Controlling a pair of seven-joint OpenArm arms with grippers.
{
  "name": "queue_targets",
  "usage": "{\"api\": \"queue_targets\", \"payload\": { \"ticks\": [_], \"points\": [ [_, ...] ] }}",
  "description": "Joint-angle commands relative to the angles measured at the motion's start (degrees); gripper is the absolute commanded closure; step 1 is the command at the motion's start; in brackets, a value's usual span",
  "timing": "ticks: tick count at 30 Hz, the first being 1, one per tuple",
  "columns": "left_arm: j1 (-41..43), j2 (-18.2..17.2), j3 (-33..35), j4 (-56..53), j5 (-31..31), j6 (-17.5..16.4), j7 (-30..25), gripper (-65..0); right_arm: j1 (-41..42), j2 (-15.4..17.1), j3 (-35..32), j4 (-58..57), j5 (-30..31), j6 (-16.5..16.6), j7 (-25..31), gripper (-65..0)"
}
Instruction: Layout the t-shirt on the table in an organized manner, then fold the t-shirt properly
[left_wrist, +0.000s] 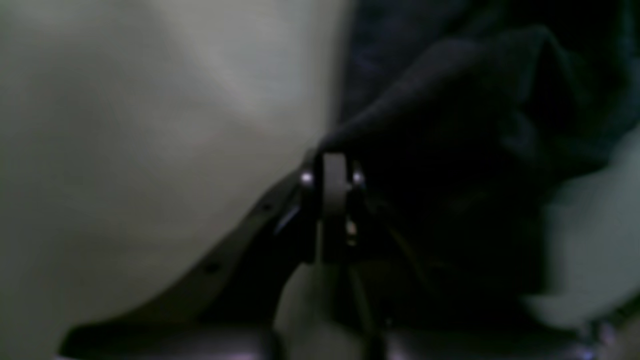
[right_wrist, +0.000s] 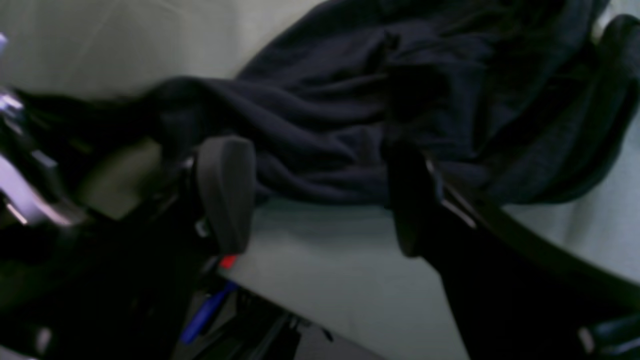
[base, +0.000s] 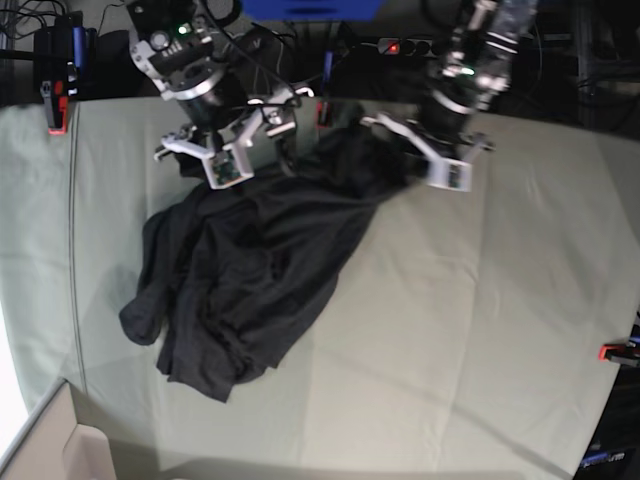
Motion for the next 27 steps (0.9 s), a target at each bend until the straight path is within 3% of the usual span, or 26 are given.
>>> {"api": "queue_targets", "payload": {
  "ticks": [1, 7, 12, 19, 27],
  "points": [
    [0.9, -1.3, -2.3, 2.8, 0.0, 0.1, -2.0, -0.4, 0.0, 0.0, 0.6, 1.2, 0.1, 0.1, 1.4, -42.6],
    [5.7, -2.6, -19.6, 10.6, 0.0, -0.3, -1.9, -0.3, 1.8, -0.3, 2.2, 0.7, 0.1, 0.1, 1.4, -42.6],
    [5.7, -2.3, -29.2, 10.0, 0.5, -0.3, -1.9, -0.3, 3.5, -0.3, 2.3, 0.6, 0.1, 0.1, 1.4, -42.6],
    [5.4, -2.2, -34.3, 2.2, 0.1, -0.3, -1.9, -0.3, 6.5, -1.7, 2.6, -0.9, 0.1, 0.1, 1.4, -42.9],
    [5.8, -2.1, -34.3, -0.2, 0.3, -0.4, -1.9, -0.3, 18.9, -2.3, 7.3, -14.8, 0.1, 0.1, 1.3, -43.0]
  ]
}}
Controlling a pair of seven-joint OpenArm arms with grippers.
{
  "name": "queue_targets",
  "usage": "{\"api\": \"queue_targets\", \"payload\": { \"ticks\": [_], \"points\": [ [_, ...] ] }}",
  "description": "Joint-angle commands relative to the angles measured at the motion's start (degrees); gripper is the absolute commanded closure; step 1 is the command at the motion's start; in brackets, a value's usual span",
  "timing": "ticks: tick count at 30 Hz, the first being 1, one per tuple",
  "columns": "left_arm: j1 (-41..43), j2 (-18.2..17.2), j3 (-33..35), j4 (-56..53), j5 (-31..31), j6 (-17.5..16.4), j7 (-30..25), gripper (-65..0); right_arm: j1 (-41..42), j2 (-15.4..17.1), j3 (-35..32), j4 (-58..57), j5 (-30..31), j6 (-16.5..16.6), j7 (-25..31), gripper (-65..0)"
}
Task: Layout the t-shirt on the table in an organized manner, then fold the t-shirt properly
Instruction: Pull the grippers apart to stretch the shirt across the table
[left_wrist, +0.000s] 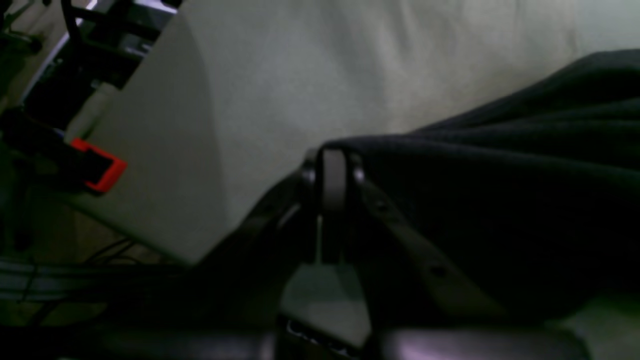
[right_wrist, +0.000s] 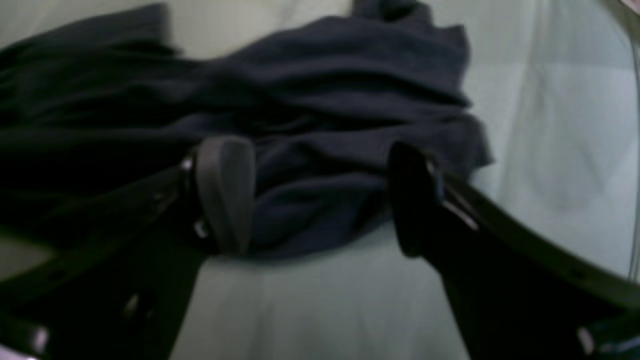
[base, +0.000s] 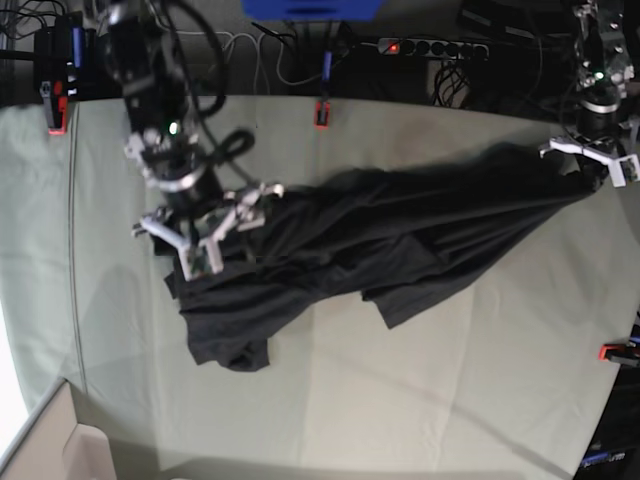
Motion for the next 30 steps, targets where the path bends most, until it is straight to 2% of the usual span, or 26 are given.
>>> {"api": "queue_targets", "payload": {
  "ticks": [1, 9, 17, 18, 20, 24, 27, 30],
  "points": [
    [0.2, -0.7, -0.5, 0.8, 0.0, 0.4, -1.4, -0.3, 1.9, 0.0, 1.1, -0.4, -0.1, -0.3, 1.4, -43.0],
    [0.2, -0.7, 0.0, 0.8, -0.1, 0.4, -1.4, -0.3, 10.8, 0.0, 9.0, -13.7, -0.1, -0.3, 1.4, -43.0],
    [-0.1, -0.7, 0.0, 0.8, -0.1, 0.4, -1.4, -0.3, 12.6, 0.0, 9.6, -20.5, -0.1, -0.3, 1.6, -41.9],
    [-0.1, -0.7, 0.0, 0.8, -0.1, 0.4, -1.4, -0.3, 12.4, 0.0, 9.6, -20.5, -0.1, -0.3, 1.4, -40.0],
    [-0.2, -0.7, 0.0, 0.8, -0.1, 0.4, -1.4, -0.3, 11.8, -0.1, 9.6, -20.3, -0.1, -0.3, 1.4, -30.2],
    [-0.2, -0.7, -0.1, 0.9, -0.1, 0.4, -1.4, -0.3, 8.8, -0.1, 9.6, -17.3, -0.1, -0.3, 0.2, 0.0],
    [-0.3, -0.7, -0.1, 1.0, -0.1, 0.4, -1.4, -0.3, 5.5, 0.0, 9.6, -11.6, -0.1, -0.3, -3.7, -1.6],
    [-0.3, -0.7, -0.1, 1.3, -0.1, 0.4, -1.4, -0.3, 0.1, 0.2, 9.6, -2.9, -0.1, -0.3, -5.0, 0.0]
  ]
}}
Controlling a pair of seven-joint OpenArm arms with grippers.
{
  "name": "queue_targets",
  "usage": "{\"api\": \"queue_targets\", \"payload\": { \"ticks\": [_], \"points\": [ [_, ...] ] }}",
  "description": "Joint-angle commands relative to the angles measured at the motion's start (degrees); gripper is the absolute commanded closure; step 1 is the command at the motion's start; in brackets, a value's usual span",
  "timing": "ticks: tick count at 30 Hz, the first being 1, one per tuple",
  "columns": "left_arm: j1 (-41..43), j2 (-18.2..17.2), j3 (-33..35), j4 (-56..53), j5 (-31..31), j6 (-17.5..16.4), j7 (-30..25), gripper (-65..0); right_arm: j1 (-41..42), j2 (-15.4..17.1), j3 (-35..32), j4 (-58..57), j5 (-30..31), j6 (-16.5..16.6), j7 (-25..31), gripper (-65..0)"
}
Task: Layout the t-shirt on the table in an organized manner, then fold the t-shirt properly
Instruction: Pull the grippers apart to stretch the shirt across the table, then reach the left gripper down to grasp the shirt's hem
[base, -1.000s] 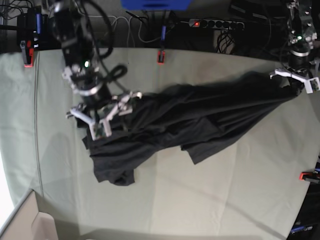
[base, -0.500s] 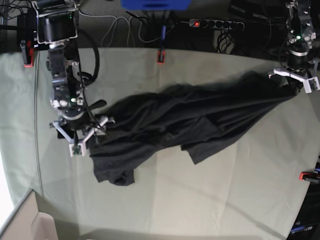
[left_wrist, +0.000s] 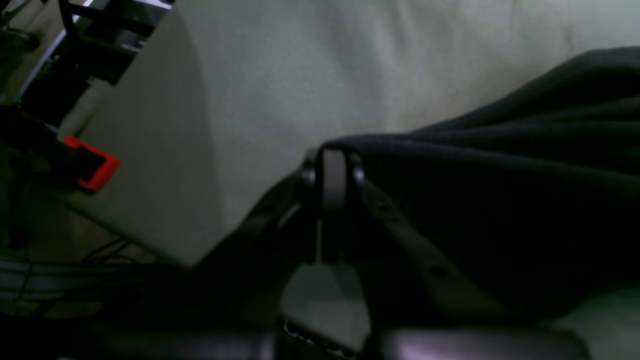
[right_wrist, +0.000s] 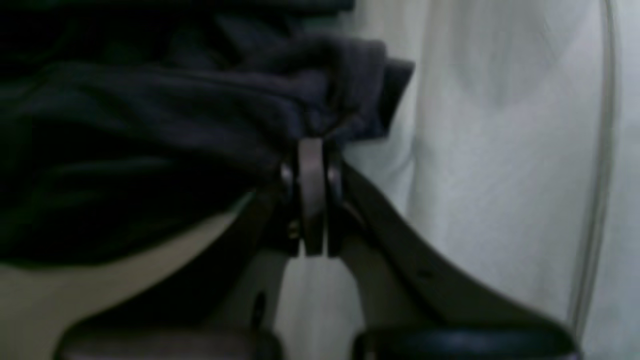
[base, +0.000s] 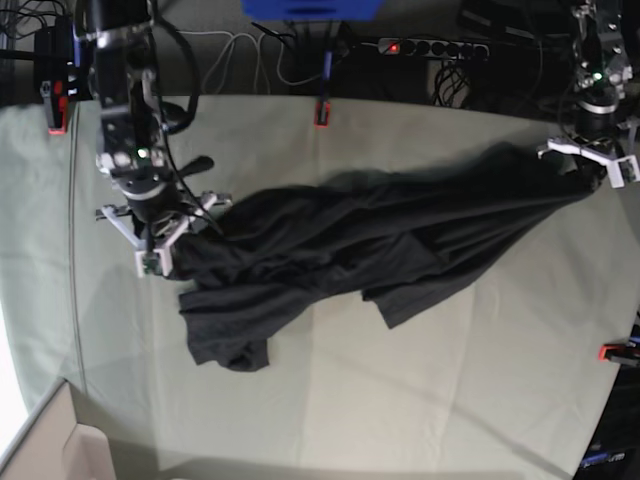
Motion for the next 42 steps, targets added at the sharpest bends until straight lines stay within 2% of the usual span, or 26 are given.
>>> {"api": "queue_targets", "payload": {
  "ticks": [1, 5, 8, 18, 24, 29, 35, 39, 42],
  "points": [
    [0.0, -1.0, -0.4, 1.1, 0.1, 0.3, -1.5, -0.3, -1.7, 0.4, 0.2, 4.2, 0.2, 0.2, 1.3, 0.0],
    [0.0, -1.0, -0.4, 1.1, 0.1, 0.3, -1.5, -0.3, -9.5, 0.2, 2.7, 15.9, 0.2, 0.2, 1.3, 0.0],
    [0.0, -1.0, -0.4, 1.1, 0.1, 0.3, -1.5, -0.3, -12.4, 0.1, 4.0, 19.5, 0.2, 0.2, 1.3, 0.0],
    [0.5, -1.0, -0.8, 1.2, 0.1, 0.3, -1.5, -0.3, -23.9, 0.1, 10.7, 22.0, 0.2, 0.2, 1.7, 0.0],
    [0.6, -1.0, -0.4, 1.2, 0.1, 0.3, -1.5, -0.4, -28.8, 0.1, 10.6, 20.6, 0.3, 0.4, 1.7, 0.0],
    [0.6, 1.9, -0.8, 1.2, 0.4, 0.3, -1.5, -0.9, -27.5, -0.2, 9.9, 15.1, 0.3, 7.4, 1.2, 0.0],
    [2.5, 2.1, -0.5, 3.3, 0.0, 0.3, -1.5, -1.0, -27.5, -2.9, 13.9, 14.9, 0.2, 8.4, 1.2, 0.0],
    [5.2, 2.2, -0.8, 8.3, 0.0, 0.3, -1.5, -3.5, -27.4, -3.0, 15.3, 14.9, 0.2, 8.4, 1.3, -8.4],
    [6.2, 2.2, -0.8, 11.2, 0.0, 0.3, -1.5, -13.9, -27.5, -3.0, 15.4, 15.0, 0.2, 8.4, 1.7, -16.5]
  ]
}}
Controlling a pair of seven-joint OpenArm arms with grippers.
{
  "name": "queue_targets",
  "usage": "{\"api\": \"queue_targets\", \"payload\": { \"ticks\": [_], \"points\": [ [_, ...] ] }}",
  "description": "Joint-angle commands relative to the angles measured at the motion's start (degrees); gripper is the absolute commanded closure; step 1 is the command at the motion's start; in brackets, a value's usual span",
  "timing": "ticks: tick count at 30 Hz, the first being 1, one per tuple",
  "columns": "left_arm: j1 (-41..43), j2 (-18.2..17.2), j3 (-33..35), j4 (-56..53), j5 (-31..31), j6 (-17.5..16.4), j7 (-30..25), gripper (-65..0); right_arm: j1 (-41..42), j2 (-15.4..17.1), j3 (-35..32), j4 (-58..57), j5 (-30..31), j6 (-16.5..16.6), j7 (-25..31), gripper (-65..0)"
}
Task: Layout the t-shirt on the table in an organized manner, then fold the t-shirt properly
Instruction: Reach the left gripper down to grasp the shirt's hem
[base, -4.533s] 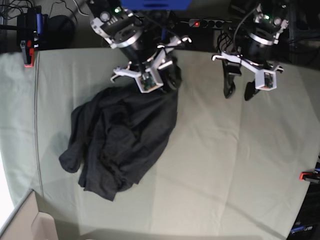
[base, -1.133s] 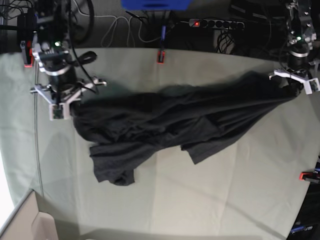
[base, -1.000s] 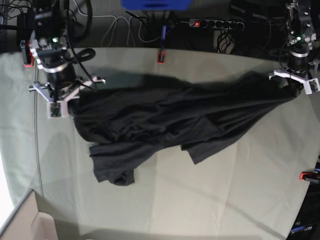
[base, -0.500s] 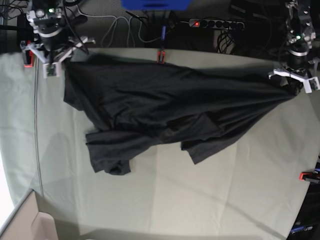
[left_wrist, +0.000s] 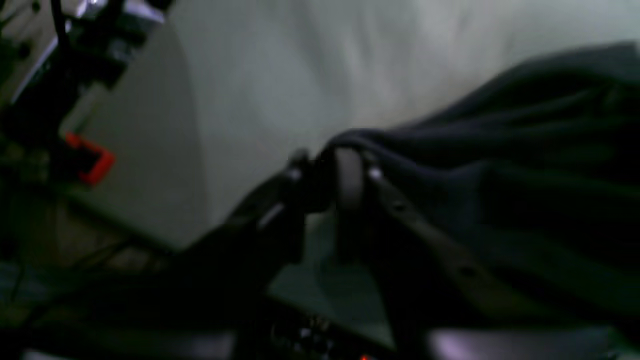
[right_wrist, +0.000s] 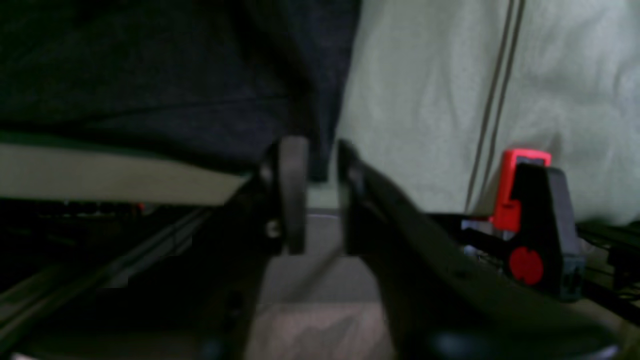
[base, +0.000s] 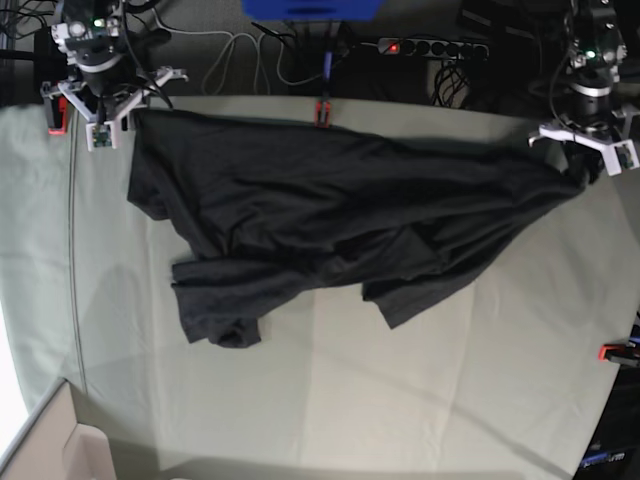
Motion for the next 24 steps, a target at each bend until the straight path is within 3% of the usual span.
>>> {"api": "queue_targets", "payload": {
  "ticks": [1, 5, 7, 11, 15, 20, 24],
  "points": [
    [0.4, -0.7, -0.5, 1.9, 0.0, 0.1, -1.5, -18.8, -0.3, 0.3, 0.3, 1.1, 0.0, 0.0, 1.3, -19.0],
    [0.5, -0.7, -0.5, 3.4, 0.0, 0.1, -1.5, -37.8, -0.2, 0.3, 0.2, 1.1, 0.0, 0.0, 1.3, -28.1],
    [0.1, -1.0, -0.5, 3.4, 0.0, 0.1, -1.8, -42.0, -0.1, 0.3, 0.2, 1.1, 0.0, 0.0, 1.3, -31.0],
    [-6.3, -1.1, 0.2, 3.1, 0.5, 0.1, -1.5, -42.2, -0.1, 0.3, 0.3, 1.1, 0.0, 0.0, 1.3, -32.1],
    [-18.6, -1.2, 8.8, -1.8, 1.9, 0.1, 0.5, -42.2, -0.1, 0.2, 0.3, 1.1, 0.0, 0.0, 1.3, -32.1],
    [-38.7, 1.3, 22.3, -19.4, 9.3, 0.1, 8.2, -42.2, -0.1, 0.1, 0.4, 1.1, 0.0, -0.1, 0.8, -32.1],
    [-49.7, 4.6, 29.6, -36.9, 11.2, 0.1, 8.2, -42.2, -0.5, -0.6, 1.6, 1.1, 0.0, -0.1, 0.8, -32.1]
  ]
}}
